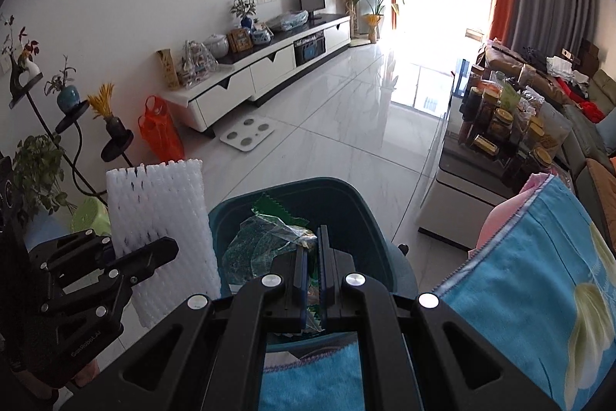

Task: Collect trash
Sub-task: 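Open both grippers to drop the plastic bag and foam net into the bin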

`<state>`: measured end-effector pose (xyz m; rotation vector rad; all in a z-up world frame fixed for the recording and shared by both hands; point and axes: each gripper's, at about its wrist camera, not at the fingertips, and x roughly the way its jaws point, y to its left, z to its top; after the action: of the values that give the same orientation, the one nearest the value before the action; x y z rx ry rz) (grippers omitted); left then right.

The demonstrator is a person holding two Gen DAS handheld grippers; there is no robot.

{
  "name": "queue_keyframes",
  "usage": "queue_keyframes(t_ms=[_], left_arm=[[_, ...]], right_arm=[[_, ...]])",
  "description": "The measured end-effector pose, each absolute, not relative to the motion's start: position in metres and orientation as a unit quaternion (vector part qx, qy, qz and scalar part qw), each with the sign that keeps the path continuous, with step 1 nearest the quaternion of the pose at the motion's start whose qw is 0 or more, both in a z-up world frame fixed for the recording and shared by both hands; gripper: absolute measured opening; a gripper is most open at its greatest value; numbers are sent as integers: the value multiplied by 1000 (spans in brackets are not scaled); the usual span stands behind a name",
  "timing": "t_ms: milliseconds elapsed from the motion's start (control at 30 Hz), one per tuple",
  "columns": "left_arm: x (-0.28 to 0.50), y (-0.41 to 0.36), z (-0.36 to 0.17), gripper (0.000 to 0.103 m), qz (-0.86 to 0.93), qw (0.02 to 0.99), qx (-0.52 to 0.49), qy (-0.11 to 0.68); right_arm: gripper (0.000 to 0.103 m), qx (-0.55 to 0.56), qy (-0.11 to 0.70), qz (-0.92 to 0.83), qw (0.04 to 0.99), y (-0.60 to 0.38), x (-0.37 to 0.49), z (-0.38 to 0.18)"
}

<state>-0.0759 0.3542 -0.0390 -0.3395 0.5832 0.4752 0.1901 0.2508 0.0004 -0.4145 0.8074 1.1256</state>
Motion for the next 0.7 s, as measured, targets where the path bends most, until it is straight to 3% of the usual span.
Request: queue_keyframes(t_ms=[700], left_arm=[[20,373,-110,13,219,888,-184,359]], right_arm=[[4,-248,460,485,701,301,213,-63]])
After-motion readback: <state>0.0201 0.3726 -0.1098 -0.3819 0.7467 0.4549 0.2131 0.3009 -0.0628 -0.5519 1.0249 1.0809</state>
